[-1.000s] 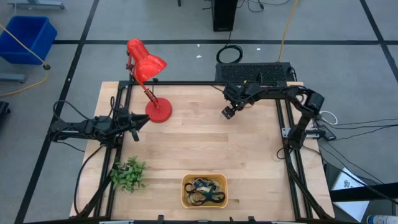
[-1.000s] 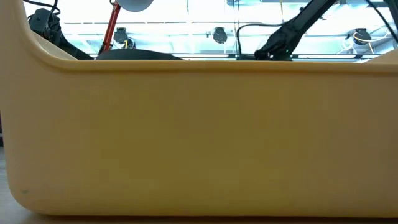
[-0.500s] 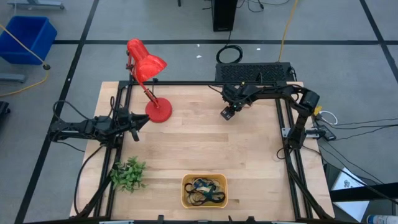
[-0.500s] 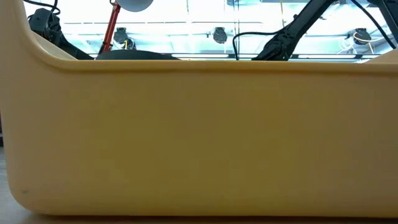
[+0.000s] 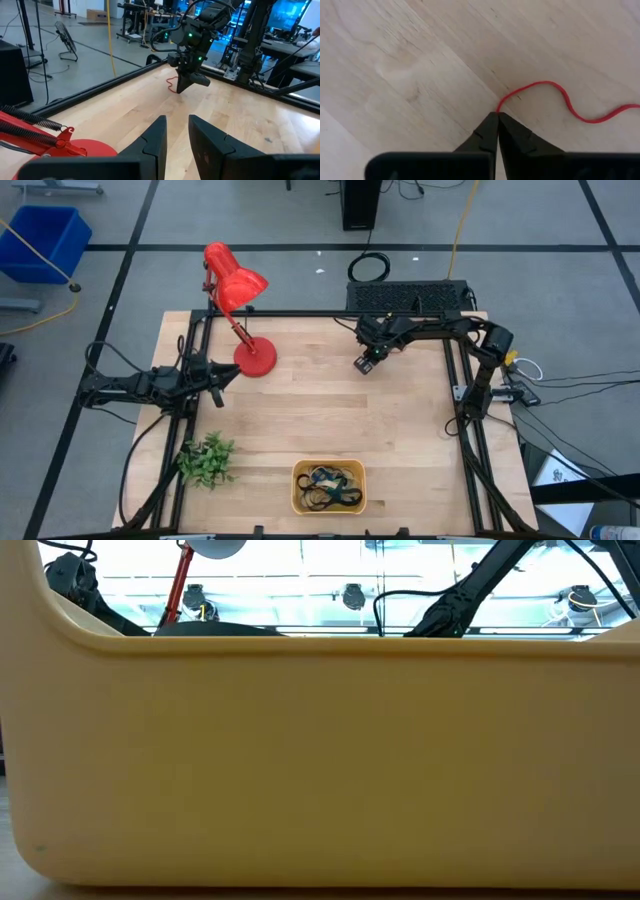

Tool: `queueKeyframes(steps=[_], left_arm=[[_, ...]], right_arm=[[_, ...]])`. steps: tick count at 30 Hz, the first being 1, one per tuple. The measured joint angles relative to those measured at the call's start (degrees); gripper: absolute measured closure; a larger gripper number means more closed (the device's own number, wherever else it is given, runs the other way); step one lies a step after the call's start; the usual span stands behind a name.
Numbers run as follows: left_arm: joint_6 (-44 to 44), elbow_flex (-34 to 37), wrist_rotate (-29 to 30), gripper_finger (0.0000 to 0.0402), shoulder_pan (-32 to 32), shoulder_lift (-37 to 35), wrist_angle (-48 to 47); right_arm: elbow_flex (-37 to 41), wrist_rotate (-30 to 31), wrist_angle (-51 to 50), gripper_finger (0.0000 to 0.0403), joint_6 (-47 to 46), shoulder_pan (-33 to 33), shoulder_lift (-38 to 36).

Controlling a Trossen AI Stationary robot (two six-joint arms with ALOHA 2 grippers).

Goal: Pick and place rubber bands into bin
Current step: Put the red rubber band into the bin

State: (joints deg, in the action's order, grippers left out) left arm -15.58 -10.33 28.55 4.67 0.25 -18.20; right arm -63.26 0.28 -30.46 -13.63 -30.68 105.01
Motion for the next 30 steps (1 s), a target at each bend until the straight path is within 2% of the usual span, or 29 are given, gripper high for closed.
queueKeyframes(steps=[5, 10, 22, 30], left_arm=[[0.42, 0.00, 0.00, 0.0314, 0.00, 0.00, 0.00], [0.44, 0.00, 0.01, 0.0314, 0.00, 0.01, 0.00], [0.42, 0.00, 0.05, 0.0314, 0.00, 0.02, 0.02], [0.23, 0.00, 0.05, 0.0314, 0.00, 0.01, 0.11]], right_arm=[[0.04, 2.36, -0.14, 0.0399, -0.09, 0.11, -0.03], [0.43, 2.36, -1.40, 0.0402, 0.81, 0.09, -3.02], [0.30, 2.56, 0.29, 0.0403, -2.23, 0.08, -27.65], [0.22, 1.10, 9.80, 0.0403, -3.98, 3.45, -42.17]])
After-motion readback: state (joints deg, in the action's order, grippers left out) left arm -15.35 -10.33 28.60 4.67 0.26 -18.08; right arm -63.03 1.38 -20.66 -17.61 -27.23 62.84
